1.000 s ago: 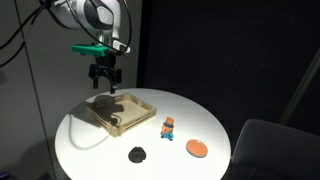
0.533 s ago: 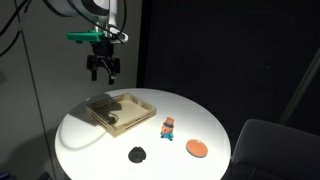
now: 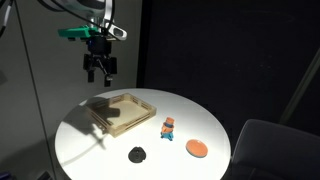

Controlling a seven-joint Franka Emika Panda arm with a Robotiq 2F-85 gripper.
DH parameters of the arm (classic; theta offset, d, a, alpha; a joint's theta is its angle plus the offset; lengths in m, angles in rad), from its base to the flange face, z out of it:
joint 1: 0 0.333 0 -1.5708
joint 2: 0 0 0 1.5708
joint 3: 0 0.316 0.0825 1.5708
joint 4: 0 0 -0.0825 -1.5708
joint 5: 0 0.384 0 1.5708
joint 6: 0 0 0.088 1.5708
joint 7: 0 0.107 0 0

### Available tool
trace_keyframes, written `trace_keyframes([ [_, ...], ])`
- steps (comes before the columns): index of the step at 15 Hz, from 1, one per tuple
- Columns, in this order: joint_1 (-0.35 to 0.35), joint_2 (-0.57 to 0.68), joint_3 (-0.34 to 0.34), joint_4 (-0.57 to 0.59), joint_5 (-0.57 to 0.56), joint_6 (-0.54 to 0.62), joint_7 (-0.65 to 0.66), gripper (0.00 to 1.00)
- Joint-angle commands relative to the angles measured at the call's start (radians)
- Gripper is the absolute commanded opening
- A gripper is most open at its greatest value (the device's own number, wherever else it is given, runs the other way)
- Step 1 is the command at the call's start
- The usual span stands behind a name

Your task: Remove the black object from the box and put it on the table

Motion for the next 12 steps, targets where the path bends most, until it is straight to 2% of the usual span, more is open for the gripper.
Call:
trace_keyframes([
  [1, -0.008, -0.006, 0.006, -0.004, 0.001, -0.002, -0.001, 1.00],
  [12, -0.006, 0.004, 0.009, -0.003, 0.001, -0.002, -0.001, 1.00],
])
